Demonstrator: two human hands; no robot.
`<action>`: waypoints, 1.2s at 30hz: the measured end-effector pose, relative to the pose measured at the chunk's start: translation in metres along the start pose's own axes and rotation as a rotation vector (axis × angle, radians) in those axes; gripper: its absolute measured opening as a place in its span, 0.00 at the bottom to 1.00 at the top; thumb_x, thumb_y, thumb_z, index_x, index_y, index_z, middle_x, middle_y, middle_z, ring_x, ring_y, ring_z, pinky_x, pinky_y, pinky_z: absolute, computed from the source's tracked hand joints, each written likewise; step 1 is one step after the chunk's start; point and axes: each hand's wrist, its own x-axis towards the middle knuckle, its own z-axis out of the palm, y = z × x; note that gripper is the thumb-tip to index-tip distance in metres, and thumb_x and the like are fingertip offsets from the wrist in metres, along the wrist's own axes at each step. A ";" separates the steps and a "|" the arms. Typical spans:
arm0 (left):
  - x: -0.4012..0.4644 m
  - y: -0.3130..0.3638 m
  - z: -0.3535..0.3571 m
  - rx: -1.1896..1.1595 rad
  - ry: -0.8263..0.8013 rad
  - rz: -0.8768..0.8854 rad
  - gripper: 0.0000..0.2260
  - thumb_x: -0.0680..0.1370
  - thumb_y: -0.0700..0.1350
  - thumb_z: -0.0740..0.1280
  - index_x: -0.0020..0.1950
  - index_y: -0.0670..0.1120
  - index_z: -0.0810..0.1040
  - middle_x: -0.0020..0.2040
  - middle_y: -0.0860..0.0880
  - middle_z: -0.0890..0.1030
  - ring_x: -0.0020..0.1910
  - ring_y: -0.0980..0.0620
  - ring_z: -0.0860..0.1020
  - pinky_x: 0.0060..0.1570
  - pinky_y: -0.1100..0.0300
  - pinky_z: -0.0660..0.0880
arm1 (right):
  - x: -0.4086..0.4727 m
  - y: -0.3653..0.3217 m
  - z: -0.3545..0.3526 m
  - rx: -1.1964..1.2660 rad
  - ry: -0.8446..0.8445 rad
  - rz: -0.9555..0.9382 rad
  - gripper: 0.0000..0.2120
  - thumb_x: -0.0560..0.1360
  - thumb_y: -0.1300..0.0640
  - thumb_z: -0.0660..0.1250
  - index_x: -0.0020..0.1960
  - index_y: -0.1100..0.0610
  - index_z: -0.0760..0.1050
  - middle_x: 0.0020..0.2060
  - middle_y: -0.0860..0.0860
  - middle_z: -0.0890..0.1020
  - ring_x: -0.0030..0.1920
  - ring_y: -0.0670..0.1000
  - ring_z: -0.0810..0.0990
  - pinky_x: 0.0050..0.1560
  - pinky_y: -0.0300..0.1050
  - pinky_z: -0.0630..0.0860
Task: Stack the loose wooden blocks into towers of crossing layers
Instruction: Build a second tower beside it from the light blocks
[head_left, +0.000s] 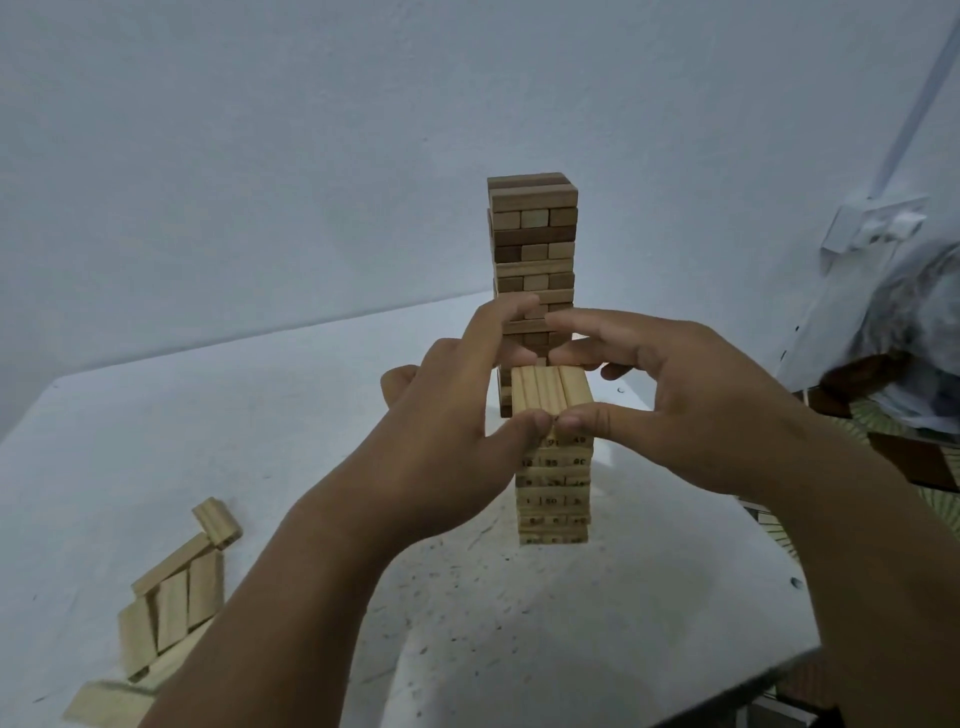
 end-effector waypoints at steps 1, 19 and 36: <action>0.000 0.000 0.000 0.010 0.007 0.000 0.34 0.76 0.56 0.70 0.71 0.71 0.48 0.71 0.64 0.68 0.73 0.54 0.61 0.61 0.52 0.54 | -0.001 0.001 0.000 0.003 0.002 0.000 0.38 0.64 0.34 0.69 0.72 0.33 0.62 0.51 0.24 0.73 0.53 0.32 0.73 0.45 0.28 0.65; -0.006 -0.015 -0.001 -0.106 0.071 -0.130 0.31 0.76 0.57 0.69 0.70 0.71 0.54 0.61 0.72 0.72 0.73 0.55 0.65 0.73 0.38 0.60 | -0.011 0.019 -0.002 0.189 0.077 -0.019 0.23 0.70 0.52 0.75 0.63 0.41 0.74 0.53 0.34 0.81 0.58 0.41 0.78 0.55 0.42 0.78; -0.005 -0.018 0.000 -0.096 0.061 -0.140 0.31 0.76 0.57 0.69 0.68 0.73 0.52 0.56 0.75 0.69 0.74 0.52 0.64 0.72 0.38 0.60 | -0.011 0.018 -0.003 0.205 0.088 -0.027 0.25 0.70 0.52 0.76 0.63 0.41 0.74 0.54 0.36 0.81 0.58 0.42 0.78 0.55 0.45 0.78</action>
